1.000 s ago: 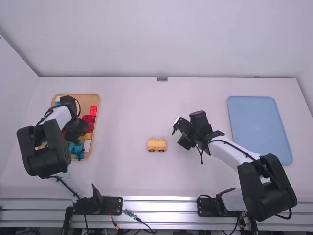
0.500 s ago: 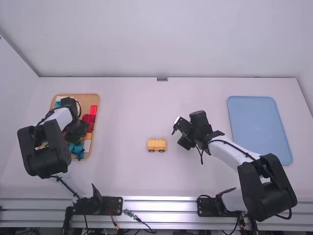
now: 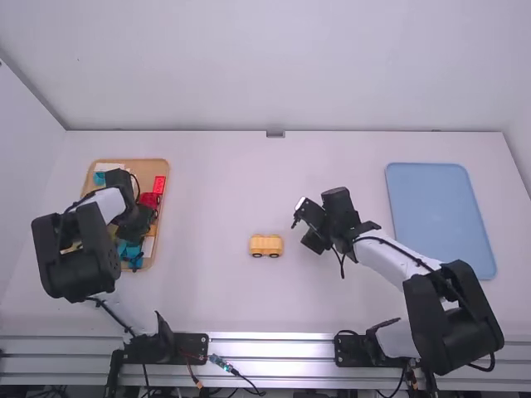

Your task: Assemble lego blocks to make yellow taxi

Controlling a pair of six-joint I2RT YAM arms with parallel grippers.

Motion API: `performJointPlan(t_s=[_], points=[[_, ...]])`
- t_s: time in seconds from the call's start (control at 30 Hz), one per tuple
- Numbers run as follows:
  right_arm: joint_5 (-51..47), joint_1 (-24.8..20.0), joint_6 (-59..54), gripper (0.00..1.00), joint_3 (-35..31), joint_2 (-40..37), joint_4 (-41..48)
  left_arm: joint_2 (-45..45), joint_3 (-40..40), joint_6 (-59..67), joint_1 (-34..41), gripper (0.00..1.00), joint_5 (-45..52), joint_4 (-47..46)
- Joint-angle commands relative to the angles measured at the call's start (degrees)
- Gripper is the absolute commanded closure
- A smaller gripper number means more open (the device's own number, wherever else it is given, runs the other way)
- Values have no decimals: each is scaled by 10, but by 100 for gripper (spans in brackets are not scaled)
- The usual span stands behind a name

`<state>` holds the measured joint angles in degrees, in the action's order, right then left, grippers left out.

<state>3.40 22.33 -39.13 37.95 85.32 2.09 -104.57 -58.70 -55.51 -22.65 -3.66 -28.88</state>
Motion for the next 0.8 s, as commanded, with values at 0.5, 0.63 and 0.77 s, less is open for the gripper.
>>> performJointPlan(t_s=[0.5,0.63,0.77], points=[[-3,-2,3,1,-4,-9,1,-1,17,5,1,65,10,12],[-3,-2,3,1,-4,-9,1,-1,17,4,1,69,-10,12],[-3,-2,3,1,-4,-9,1,-1,17,1,1,71,-30,13]])
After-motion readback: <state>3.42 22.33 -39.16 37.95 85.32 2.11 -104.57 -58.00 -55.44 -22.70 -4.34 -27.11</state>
